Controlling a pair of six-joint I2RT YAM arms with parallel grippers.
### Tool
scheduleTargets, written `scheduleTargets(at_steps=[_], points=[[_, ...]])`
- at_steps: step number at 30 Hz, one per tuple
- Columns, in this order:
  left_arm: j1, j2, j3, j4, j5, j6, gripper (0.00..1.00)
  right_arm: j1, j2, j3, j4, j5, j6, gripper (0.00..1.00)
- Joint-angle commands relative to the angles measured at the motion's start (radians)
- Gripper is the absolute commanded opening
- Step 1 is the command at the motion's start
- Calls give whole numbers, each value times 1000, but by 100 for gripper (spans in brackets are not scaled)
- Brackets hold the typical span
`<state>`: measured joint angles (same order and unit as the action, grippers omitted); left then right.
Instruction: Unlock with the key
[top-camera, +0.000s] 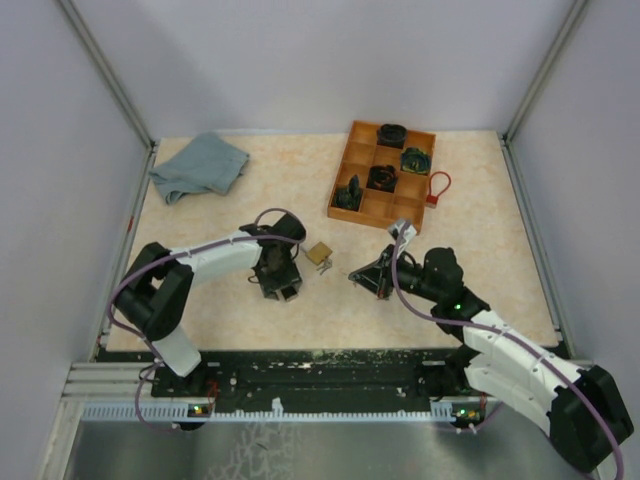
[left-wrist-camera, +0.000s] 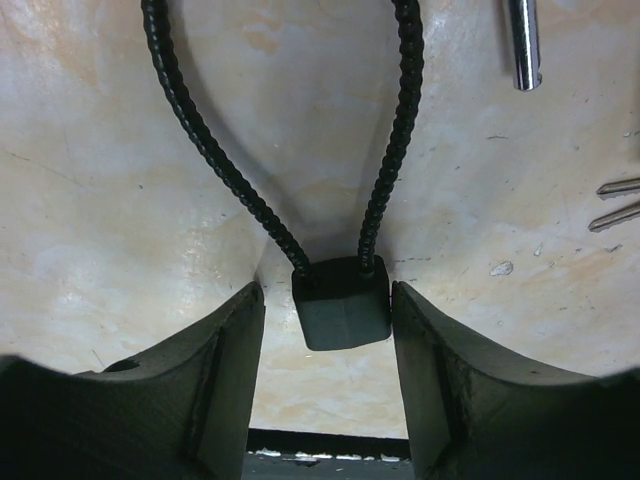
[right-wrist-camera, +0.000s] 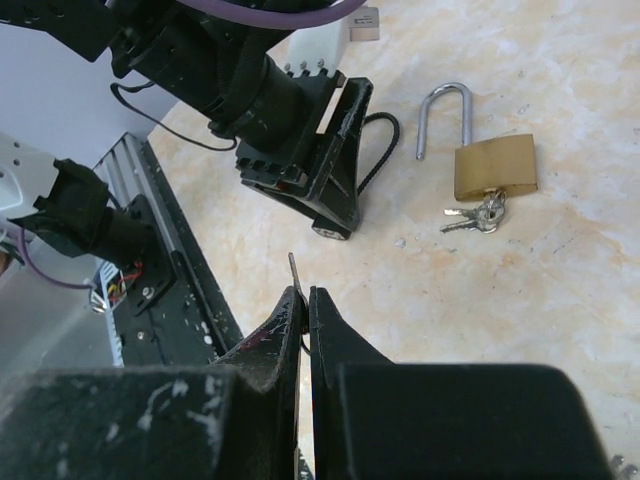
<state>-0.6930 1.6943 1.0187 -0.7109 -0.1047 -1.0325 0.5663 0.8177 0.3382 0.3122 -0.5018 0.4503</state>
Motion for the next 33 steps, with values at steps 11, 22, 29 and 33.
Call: scheduleTargets(at_steps=[11, 22, 29, 33], points=[[35, -56, -56, 81, 2, -39, 28, 156, -22, 52, -149, 224, -219, 0], [68, -288, -179, 225, 72, -62, 14, 393, 0, 84, -89, 411, -377, 0], [75, -459, -279, 410, 143, -96, 3, 490, 104, 105, 33, 506, -415, 0], [75, -538, -319, 513, 187, -107, 2, 504, 135, 81, 170, 514, -380, 0]])
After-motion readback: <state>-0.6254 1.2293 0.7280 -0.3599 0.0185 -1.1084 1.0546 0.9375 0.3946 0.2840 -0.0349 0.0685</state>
